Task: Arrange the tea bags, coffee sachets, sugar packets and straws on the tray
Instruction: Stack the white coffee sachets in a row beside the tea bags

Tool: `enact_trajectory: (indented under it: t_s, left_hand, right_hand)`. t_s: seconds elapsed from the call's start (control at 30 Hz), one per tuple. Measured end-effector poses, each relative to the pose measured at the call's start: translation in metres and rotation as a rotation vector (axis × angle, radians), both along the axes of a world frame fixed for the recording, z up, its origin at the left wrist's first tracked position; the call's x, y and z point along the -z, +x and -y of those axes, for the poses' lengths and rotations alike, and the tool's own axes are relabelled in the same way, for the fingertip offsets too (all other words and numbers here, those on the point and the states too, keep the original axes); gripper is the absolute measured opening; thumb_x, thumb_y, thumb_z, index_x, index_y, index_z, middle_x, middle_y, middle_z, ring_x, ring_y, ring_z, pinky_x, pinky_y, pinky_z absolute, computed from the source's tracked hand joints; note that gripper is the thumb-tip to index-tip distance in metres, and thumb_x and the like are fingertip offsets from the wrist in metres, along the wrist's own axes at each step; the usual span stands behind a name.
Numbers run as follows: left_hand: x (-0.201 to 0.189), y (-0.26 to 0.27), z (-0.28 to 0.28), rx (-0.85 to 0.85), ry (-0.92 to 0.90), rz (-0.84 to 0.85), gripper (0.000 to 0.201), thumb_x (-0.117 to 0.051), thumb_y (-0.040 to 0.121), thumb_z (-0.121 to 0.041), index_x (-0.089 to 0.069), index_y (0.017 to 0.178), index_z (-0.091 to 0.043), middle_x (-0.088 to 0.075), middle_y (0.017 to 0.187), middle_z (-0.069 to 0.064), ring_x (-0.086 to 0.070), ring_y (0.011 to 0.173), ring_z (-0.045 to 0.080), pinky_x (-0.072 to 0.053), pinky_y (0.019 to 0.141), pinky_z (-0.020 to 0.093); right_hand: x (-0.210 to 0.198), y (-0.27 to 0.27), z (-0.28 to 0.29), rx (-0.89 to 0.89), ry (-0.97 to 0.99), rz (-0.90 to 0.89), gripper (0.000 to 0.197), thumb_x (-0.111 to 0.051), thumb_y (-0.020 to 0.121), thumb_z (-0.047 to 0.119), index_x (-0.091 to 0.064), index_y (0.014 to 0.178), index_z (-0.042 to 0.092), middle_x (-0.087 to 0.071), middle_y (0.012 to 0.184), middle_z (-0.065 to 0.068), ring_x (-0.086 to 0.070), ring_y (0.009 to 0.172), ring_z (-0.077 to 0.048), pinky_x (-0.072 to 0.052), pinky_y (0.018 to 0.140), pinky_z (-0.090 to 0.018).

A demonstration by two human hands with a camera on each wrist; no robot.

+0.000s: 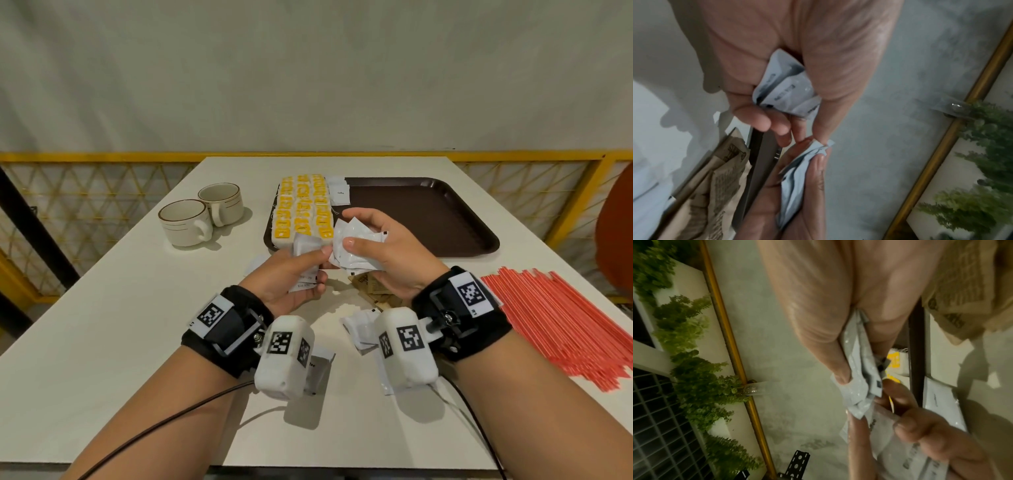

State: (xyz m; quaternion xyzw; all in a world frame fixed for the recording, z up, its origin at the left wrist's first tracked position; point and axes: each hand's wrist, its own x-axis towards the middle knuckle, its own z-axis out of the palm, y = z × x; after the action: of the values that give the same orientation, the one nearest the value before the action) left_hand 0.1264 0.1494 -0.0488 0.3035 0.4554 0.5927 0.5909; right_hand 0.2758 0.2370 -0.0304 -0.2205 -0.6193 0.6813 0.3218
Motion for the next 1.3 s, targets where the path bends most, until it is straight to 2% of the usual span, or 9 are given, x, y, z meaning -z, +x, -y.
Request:
enact_trajectory:
  t_s: [0.1, 0.27, 0.5, 0.63, 0.8, 0.9, 1.0, 1.1, 1.3]
  left_hand:
    - [0.001, -0.002, -0.001, -0.025, 0.044, -0.001, 0.03, -0.068, 0.076, -0.022, -0.059, 0.103, -0.013, -0.058, 0.076, 0.004, -0.052, 0.058, 0.011, -0.047, 0.052, 0.021]
    - [0.005, -0.005, -0.002, -0.119, 0.066, -0.049, 0.014, -0.064, 0.084, -0.001, -0.058, 0.091, -0.012, -0.056, 0.07, 0.004, -0.054, 0.059, 0.012, -0.046, 0.05, 0.022]
    - [0.005, -0.01, -0.004, -0.239, 0.063, -0.008, 0.012, -0.062, 0.086, 0.001, -0.059, 0.087, -0.011, -0.061, 0.062, 0.002, -0.055, 0.056, 0.01, -0.047, 0.048, 0.02]
    - [0.004, -0.01, -0.004, -0.262, 0.058, 0.017, 0.011, -0.062, 0.085, -0.001, -0.061, 0.09, -0.01, -0.061, 0.067, 0.004, -0.055, 0.057, 0.01, -0.047, 0.048, 0.019]
    - [0.005, -0.009, -0.004, -0.285, 0.058, -0.004, 0.012, -0.063, 0.085, -0.001, -0.062, 0.095, -0.007, -0.059, 0.068, 0.005, -0.054, 0.057, 0.01, -0.048, 0.049, 0.019]
    - [0.006, -0.009, -0.005, -0.304, 0.056, 0.004, 0.009, -0.062, 0.086, -0.001, -0.063, 0.09, -0.008, -0.06, 0.068, 0.005, -0.055, 0.057, 0.01, -0.048, 0.049, 0.019]
    - [0.005, -0.009, -0.004, -0.262, 0.066, 0.006, 0.008, -0.062, 0.087, -0.001, -0.063, 0.089, -0.008, -0.059, 0.069, 0.006, -0.055, 0.057, 0.01, -0.049, 0.05, 0.019]
    - [0.001, -0.005, -0.003, -0.15, 0.04, 0.013, 0.004, -0.061, 0.089, -0.013, -0.061, 0.092, -0.009, -0.057, 0.067, 0.005, -0.055, 0.057, 0.011, -0.049, 0.051, 0.02]
    - [0.0, -0.011, -0.004, -0.013, -0.073, 0.167, 0.079, -0.048, 0.075, -0.068, -0.055, 0.128, -0.01, -0.062, 0.091, 0.011, -0.06, 0.066, 0.016, -0.052, 0.057, 0.022]
  right_hand:
    - [0.001, -0.002, 0.003, 0.048, 0.054, -0.002, 0.04, -0.076, 0.065, 0.021, -0.069, 0.101, 0.038, -0.052, 0.132, -0.015, -0.048, 0.126, -0.034, -0.04, 0.105, -0.056]
    - [0.001, -0.003, 0.006, -0.001, 0.055, -0.017, 0.039, -0.074, 0.072, 0.016, -0.068, 0.105, 0.036, -0.053, 0.136, -0.011, -0.044, 0.133, -0.029, -0.039, 0.107, -0.054]
    - [-0.003, 0.005, -0.008, 0.204, -0.094, -0.052, 0.033, -0.047, 0.089, -0.016, -0.06, 0.111, 0.006, -0.065, 0.115, -0.019, -0.067, 0.094, -0.028, -0.059, 0.078, -0.035]
    - [-0.003, -0.001, -0.001, 0.22, -0.141, -0.033, 0.016, -0.055, 0.095, 0.006, -0.063, 0.108, 0.001, -0.065, 0.092, -0.014, -0.063, 0.065, -0.016, -0.055, 0.057, -0.024]
    - [-0.005, -0.003, 0.005, 0.166, -0.092, 0.022, 0.045, -0.072, 0.068, 0.04, -0.065, 0.095, 0.005, -0.061, 0.087, -0.007, -0.04, 0.052, -0.009, -0.037, 0.044, -0.021]
    - [-0.005, -0.001, 0.004, 0.133, -0.131, 0.0, 0.056, -0.074, 0.057, 0.047, -0.065, 0.093, 0.006, -0.059, 0.086, -0.006, -0.035, 0.052, -0.009, -0.03, 0.043, -0.02]
    - [-0.002, -0.001, 0.002, 0.131, -0.075, 0.049, 0.039, -0.077, 0.069, 0.034, -0.066, 0.092, 0.005, -0.057, 0.081, -0.007, -0.035, 0.051, -0.009, -0.029, 0.044, -0.021]
    - [0.004, -0.002, 0.0, 0.157, -0.026, 0.099, 0.013, -0.07, 0.084, 0.007, -0.063, 0.095, 0.005, -0.052, 0.07, -0.007, -0.036, 0.052, -0.01, -0.03, 0.043, -0.021]
    - [0.003, 0.001, -0.002, 0.132, 0.002, 0.133, 0.012, -0.066, 0.088, 0.006, -0.058, 0.096, 0.009, -0.056, 0.066, -0.008, -0.046, 0.048, -0.012, -0.038, 0.044, -0.023]
